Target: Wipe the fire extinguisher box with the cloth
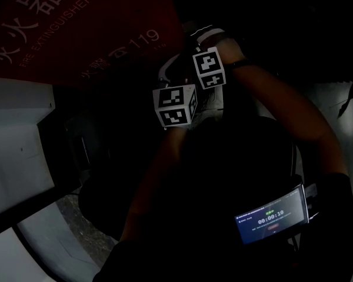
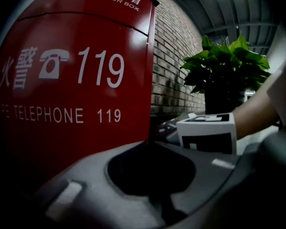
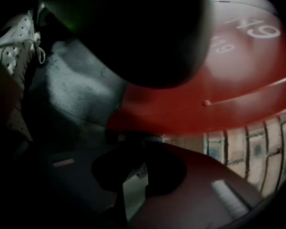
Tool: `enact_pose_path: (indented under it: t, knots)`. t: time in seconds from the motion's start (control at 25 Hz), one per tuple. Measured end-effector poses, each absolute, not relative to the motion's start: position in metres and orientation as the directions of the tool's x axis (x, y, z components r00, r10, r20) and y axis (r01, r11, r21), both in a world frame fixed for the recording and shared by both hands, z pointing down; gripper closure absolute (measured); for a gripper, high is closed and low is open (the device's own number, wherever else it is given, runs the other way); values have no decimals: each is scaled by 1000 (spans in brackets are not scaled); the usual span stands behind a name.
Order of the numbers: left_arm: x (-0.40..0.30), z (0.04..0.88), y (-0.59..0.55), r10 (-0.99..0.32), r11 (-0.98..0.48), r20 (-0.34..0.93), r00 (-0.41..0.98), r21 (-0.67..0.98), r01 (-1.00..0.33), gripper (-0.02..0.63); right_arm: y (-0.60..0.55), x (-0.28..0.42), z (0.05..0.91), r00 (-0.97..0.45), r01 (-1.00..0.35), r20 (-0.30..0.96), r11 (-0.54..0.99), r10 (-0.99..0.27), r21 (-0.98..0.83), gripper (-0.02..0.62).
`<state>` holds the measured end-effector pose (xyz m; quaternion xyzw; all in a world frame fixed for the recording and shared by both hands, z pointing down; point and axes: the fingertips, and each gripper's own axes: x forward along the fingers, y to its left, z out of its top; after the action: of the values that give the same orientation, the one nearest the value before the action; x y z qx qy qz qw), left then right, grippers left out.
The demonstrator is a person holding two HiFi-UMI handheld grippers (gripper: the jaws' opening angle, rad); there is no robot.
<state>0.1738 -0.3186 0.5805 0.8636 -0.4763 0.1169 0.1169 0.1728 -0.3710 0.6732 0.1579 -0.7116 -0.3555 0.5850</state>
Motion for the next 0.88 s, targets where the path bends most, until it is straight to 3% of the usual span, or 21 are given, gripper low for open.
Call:
enact_pose_path:
  t: [0.2, 0.44, 0.88]
  knots:
    - [167, 567, -319, -803, -517, 303, 512, 72, -853, 606, -368, 174, 664, -237, 221, 739, 706, -630, 673, 549]
    - [150, 507, -302, -822, -518, 244, 515, 55, -853, 606, -356, 194, 577, -251, 149, 662, 647, -706, 747, 549]
    - [70, 352, -272, -876, -482, 56, 480, -27, -876, 606, -281, 159, 342, -448, -209, 333, 459, -830, 863, 549]
